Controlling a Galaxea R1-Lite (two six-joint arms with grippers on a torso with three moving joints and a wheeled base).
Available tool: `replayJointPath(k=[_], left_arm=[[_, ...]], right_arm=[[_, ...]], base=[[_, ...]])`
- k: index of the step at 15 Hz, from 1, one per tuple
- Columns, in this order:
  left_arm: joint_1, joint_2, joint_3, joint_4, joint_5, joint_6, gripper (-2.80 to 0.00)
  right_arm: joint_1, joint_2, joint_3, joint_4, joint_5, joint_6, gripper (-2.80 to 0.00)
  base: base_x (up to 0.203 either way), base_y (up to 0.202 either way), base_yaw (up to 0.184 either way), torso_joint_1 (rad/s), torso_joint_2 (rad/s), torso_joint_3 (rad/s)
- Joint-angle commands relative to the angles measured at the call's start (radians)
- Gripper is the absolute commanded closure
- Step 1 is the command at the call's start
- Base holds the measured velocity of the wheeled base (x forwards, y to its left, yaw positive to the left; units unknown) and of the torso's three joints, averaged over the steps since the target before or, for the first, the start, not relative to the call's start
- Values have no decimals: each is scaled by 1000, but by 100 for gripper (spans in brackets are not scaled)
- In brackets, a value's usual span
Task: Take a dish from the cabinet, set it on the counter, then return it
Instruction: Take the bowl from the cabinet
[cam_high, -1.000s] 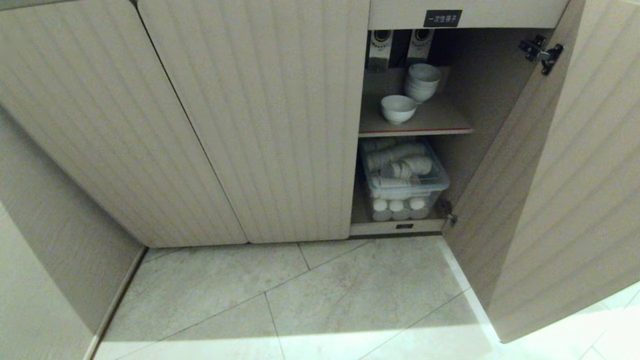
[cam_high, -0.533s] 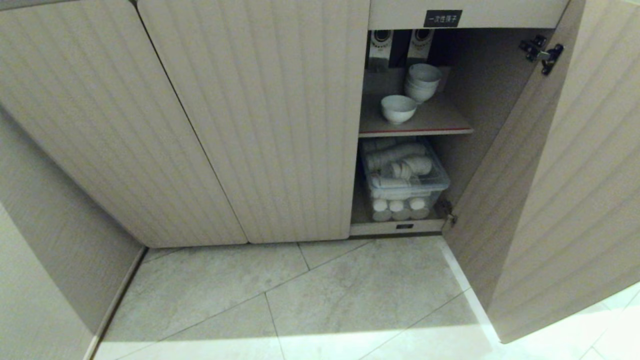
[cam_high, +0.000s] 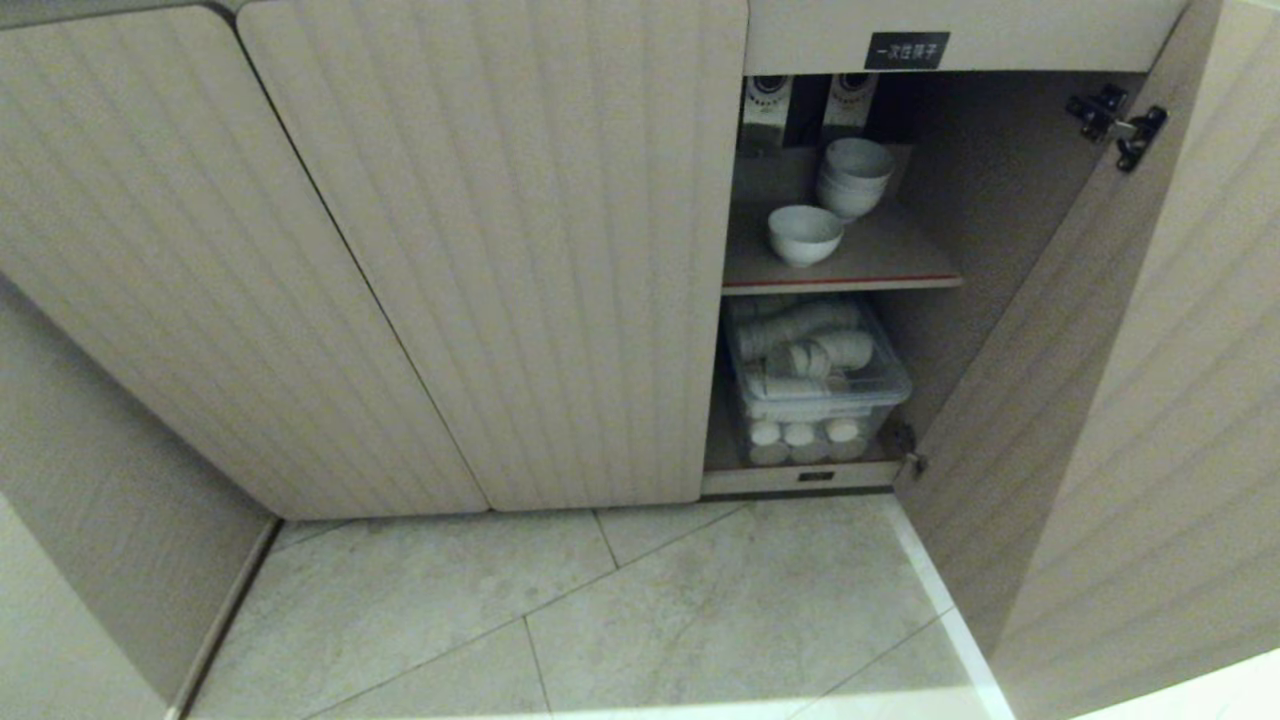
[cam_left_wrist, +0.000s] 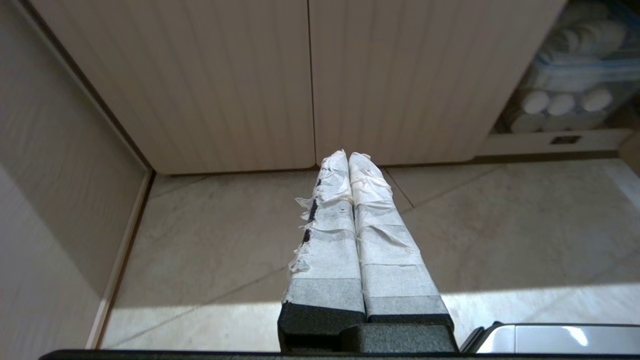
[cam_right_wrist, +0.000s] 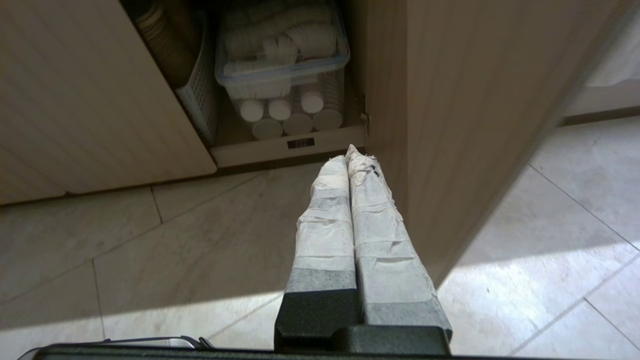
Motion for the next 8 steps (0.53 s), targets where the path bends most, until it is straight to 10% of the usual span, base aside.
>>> replayJointPath(k=[1, 8], left_arm=[[0, 0, 0, 0, 0, 0, 0], [0, 0, 0, 0, 0, 0, 0]], right_arm=[[0, 0, 0, 0, 0, 1, 0], [0, 0, 0, 0, 0, 1, 0]], base=[[199, 0, -1, 2, 10, 2], [196, 0, 2, 2, 2, 3]])
